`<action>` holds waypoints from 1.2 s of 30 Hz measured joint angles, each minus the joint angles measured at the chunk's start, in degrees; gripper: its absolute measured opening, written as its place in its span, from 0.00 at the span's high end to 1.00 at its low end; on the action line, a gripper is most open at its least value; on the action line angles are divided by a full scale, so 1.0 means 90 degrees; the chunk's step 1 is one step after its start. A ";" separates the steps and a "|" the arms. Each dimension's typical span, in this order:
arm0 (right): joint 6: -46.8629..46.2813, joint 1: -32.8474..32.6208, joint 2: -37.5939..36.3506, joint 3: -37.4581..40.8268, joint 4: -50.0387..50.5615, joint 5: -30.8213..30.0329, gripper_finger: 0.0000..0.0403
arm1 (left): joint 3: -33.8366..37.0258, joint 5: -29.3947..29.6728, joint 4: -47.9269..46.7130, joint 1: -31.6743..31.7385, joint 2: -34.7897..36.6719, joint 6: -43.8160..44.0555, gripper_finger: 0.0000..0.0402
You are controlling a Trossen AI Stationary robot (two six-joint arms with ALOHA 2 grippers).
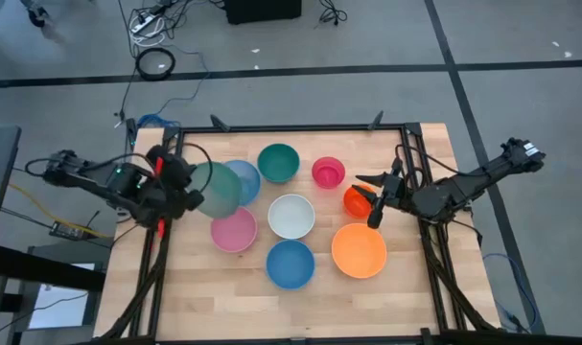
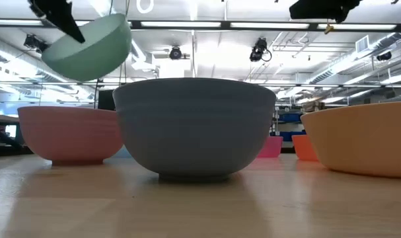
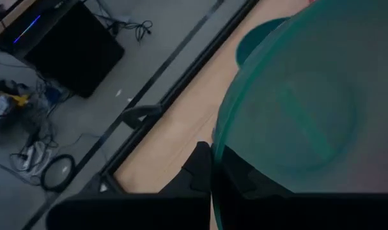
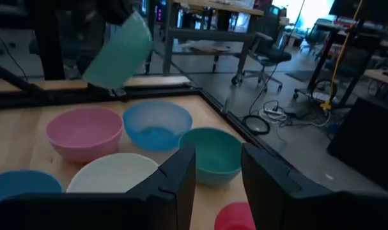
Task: Nest bowls inside each other
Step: Stack the light green bowl on top of the light blue bowl
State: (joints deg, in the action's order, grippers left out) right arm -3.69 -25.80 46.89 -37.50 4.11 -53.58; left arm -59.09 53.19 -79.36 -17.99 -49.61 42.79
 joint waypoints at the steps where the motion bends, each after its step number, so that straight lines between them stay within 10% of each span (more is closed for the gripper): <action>1: 0.0040 0.0005 -0.0002 -0.0001 -0.0031 -0.0003 0.72 | 0.0162 0.0024 0.0292 0.0131 0.0112 -0.0170 0.98; 15: 0.0479 0.0009 0.0000 0.0000 -0.0513 -0.0053 0.72 | 0.1439 -0.0485 0.2953 0.2359 0.0174 -0.2460 0.98; 29: 0.0244 0.0009 -0.0002 0.0000 -0.0496 -0.0056 0.72 | 0.1484 -0.3639 0.3676 0.4825 -0.0412 -0.3377 0.98; 36: 0.0203 0.0002 0.0003 0.0000 -0.0491 -0.0056 0.72 | 0.1484 -0.3886 0.3731 0.5343 -0.1227 -0.3398 0.98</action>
State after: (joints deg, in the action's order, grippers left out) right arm -1.87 -25.78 46.92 -37.50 -0.32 -54.08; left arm -45.74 18.21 -45.79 30.09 -60.65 12.21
